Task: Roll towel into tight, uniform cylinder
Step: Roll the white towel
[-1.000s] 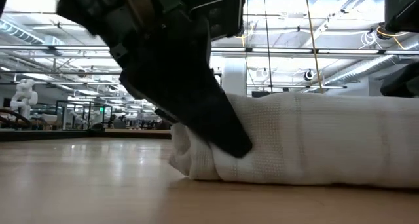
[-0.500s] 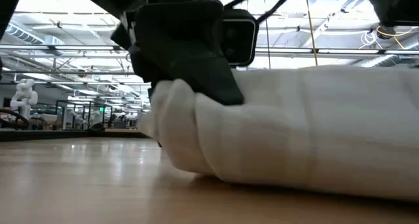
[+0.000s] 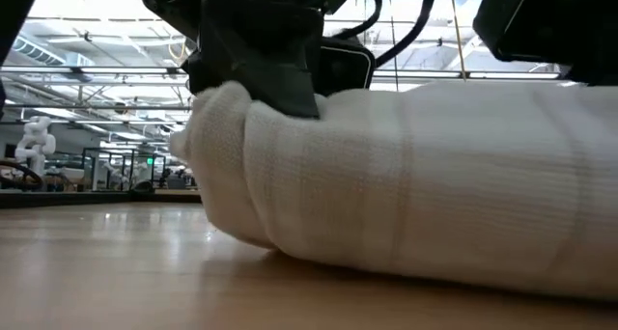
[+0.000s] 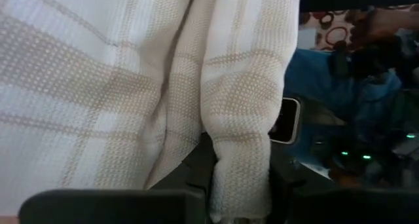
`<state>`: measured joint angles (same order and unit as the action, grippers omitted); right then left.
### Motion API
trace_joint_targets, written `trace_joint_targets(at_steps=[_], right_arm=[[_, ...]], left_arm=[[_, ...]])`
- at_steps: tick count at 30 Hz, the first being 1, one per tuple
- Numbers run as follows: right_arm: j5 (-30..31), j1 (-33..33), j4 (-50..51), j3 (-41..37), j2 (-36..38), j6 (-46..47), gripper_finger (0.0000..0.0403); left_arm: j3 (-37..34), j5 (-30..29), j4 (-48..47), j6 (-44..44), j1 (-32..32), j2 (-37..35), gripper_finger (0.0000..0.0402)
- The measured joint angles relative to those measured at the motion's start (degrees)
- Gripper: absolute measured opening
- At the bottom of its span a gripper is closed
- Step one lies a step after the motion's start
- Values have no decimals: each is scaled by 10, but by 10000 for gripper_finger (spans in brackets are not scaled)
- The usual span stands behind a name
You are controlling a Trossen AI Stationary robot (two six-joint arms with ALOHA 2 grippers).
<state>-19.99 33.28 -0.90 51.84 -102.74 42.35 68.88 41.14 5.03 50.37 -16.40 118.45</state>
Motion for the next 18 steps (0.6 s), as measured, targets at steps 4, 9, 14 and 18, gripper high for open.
trace_joint_targets(at_steps=[4, 9, 14, 18], right_arm=[[5, 0, -16, -13, 0, 25, 46], [5, 2, -21, -14, 0, 59, 72], [-1, 3, -20, -14, 1, 98, 121], [14, 12, -14, -15, 20, 124, 173]], left_arm=[[0, 14, -13, 32, 8, 2, 75], [0, 19, -16, 80, 15, 8, 75], [0, 15, -19, 108, 18, 9, 75], [0, 13, -20, 124, 18, 9, 75]])
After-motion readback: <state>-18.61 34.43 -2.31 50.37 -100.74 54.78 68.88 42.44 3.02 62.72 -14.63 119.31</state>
